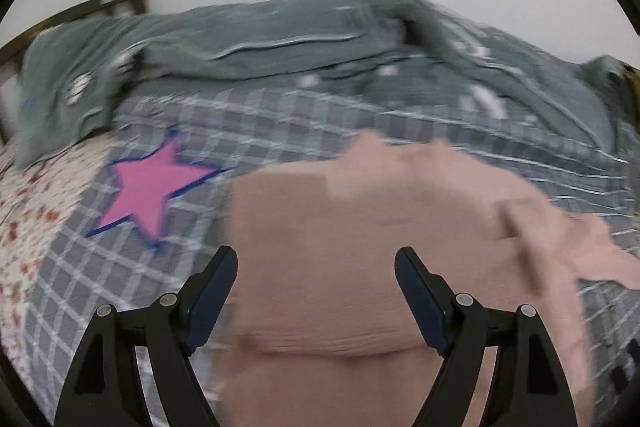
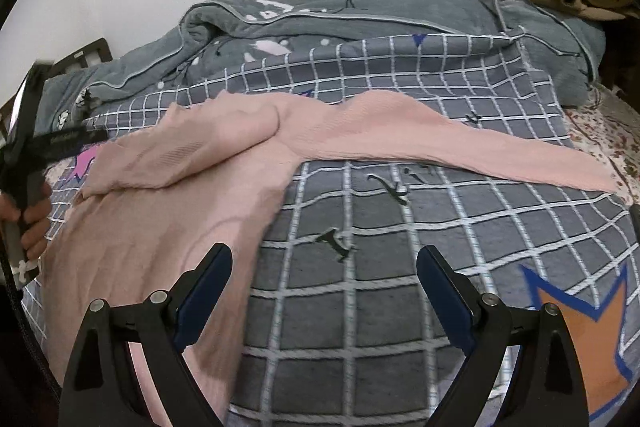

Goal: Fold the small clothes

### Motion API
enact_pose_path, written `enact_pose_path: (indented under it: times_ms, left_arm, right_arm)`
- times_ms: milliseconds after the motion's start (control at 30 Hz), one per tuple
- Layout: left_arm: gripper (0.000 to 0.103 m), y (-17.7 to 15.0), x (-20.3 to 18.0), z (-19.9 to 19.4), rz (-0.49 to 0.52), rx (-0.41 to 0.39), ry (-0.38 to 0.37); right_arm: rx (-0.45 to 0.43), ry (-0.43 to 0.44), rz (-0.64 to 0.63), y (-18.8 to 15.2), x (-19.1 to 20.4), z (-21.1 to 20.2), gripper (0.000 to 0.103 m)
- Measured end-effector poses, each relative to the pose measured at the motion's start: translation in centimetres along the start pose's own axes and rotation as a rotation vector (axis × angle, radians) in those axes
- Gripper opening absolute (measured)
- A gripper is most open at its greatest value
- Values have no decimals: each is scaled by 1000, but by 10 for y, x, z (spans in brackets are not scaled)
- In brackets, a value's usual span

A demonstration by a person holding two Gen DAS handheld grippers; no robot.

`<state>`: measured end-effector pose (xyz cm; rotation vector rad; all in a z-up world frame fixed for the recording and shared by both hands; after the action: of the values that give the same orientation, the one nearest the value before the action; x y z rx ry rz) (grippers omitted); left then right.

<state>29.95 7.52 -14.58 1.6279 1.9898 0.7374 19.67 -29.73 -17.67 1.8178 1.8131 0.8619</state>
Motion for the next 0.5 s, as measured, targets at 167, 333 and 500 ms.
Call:
enact_pose_path:
  times_ms: [167,333,500]
  left_arm:
    - [78,-7,47,28,-115,70,-63]
    - [66,-3,51,48,-123,76,-107]
    - [16,0,38,74,-70,123,-102]
  right_arm:
    - [12,12,1,1,11,5,92]
    - [19,-30,-45,3,22,8,88]
    - [16,-45,-76,18,37,16,71]
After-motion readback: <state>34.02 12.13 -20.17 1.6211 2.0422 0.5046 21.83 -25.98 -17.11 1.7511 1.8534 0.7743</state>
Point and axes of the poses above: each gripper's, at about its wrist camera, not at the fingertips, and z roughly the way its jaws point, x to its left, y to its top, the point moved 3 cm from there along z, roughly the way its jaws point, and after that the axes turned 3 degrees about x, right-handed, at the moved point
